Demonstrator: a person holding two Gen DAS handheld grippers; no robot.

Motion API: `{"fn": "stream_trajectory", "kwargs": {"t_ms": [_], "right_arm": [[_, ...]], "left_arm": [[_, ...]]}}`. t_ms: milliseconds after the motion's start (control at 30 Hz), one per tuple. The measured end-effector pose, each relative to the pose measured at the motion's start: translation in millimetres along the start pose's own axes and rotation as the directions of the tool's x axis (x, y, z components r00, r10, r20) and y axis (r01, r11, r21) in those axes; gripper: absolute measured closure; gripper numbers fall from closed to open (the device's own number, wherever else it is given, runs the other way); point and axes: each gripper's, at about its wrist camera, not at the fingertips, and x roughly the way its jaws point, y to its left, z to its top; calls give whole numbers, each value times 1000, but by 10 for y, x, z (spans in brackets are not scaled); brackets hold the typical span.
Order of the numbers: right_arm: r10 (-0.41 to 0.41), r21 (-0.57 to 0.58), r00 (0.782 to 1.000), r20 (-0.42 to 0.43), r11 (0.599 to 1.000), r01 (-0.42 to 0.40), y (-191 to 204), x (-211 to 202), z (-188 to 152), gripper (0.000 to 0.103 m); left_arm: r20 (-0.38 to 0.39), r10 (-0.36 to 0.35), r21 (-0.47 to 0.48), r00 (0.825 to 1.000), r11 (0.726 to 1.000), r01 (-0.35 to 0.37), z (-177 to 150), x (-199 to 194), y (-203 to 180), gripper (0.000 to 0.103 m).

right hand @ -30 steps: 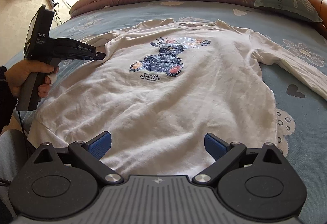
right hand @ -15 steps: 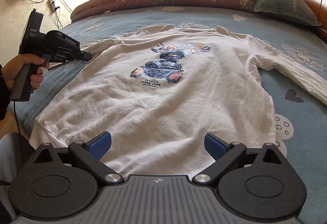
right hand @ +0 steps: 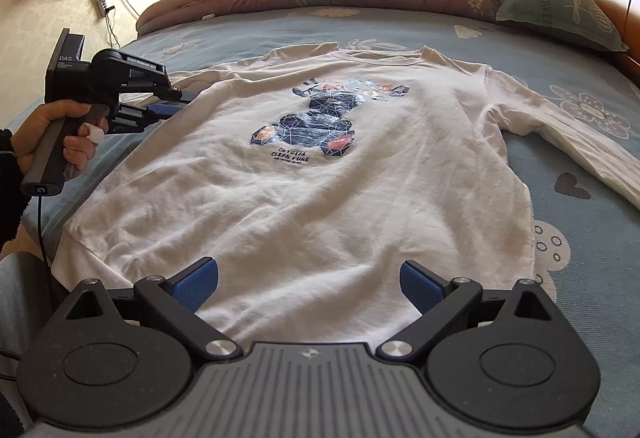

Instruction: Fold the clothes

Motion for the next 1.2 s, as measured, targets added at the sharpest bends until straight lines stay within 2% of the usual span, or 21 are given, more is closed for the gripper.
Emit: {"fn": "stream_trajectory", "kwargs": {"t_ms": [133, 200, 233, 267, 333, 400, 433, 500, 533, 567, 667, 767, 833, 900, 967, 1000, 1033, 1100, 1200], "right_arm": [[3, -16, 1000, -10, 1000, -3, 47, 30, 3, 3], [-2, -25, 1000, -12, 1000, 2, 67, 34, 7, 3], [-5, -27, 1000, -14, 1000, 4, 72, 38, 9, 3], [-7, -27, 1000, -15, 1000, 7, 73, 42, 10, 3], [-12, -26, 1000, -19, 1000, 12, 75, 50, 7, 3], [-15, -30, 1000, -24, 999, 14, 86, 60, 2, 3], [-17, -35, 1000, -26, 999, 16, 95, 64, -1, 3], [-22, -49, 999, -30, 999, 21, 114, 69, -8, 3], [-26, -56, 999, -30, 998, 24, 122, 69, -11, 3], [-29, -61, 999, -30, 998, 27, 129, 69, -13, 3], [-36, -70, 999, -28, 997, 34, 133, 63, -18, 3], [-42, -61, 999, -22, 997, 40, 101, 48, -18, 3], [-44, -51, 999, -17, 998, 43, 72, 39, -17, 3], [-45, -42, 999, -13, 998, 44, 47, 31, -20, 3], [-43, -37, 999, -12, 998, 42, 34, 33, -22, 3], [-42, -34, 999, -10, 999, 42, 30, 33, -23, 3], [-42, -34, 999, -7, 999, 41, 32, 29, -22, 3], [-41, -33, 999, 0, 999, 41, 34, 16, -12, 3], [-40, -31, 999, 11, 999, 40, 33, -9, 10, 3]], "left_arm": [[0, 32, 103, 999, 994, -32, -42, 54, -119, 77], [13, 93, 244, 996, 965, -93, -110, 82, -294, 78], [23, 123, 314, 992, 941, -124, -145, 95, -383, 78], [40, 162, 403, 986, 900, -164, -210, 118, -492, 78], [85, 229, 559, 970, 795, -236, -355, 173, -689, 78], [125, 258, 652, 958, 706, -276, -472, 215, -803, 80], [132, 266, 665, 955, 690, -284, -490, 226, -827, 80], [118, 264, 655, 957, 704, -274, -454, 231, -829, 86], [105, 255, 644, 961, 719, -261, -444, 218, -821, 94], [107, 255, 643, 961, 719, -263, -451, 214, -827, 96], [124, 263, 590, 957, 756, -284, -419, 155, -800, 101], [156, 283, 509, 946, 798, -323, -307, 47, -695, 102], [180, 328, 458, 927, 806, -374, -176, -32, -555, 102], [156, 323, 380, 933, 852, -359, -37, -100, -382, 102], [178, 388, 361, 904, 829, -427, 32, -122, -314, 102], [169, 380, 346, 909, 841, -416, 62, -151, -279, 101], [165, 354, 310, 920, 868, -389, 87, -207, -244, 101], [159, 298, 285, 941, 899, -332, 103, -297, -244, 101], [96, 215, 302, 972, 924, -235, 24, -337, -339, 93]]}}
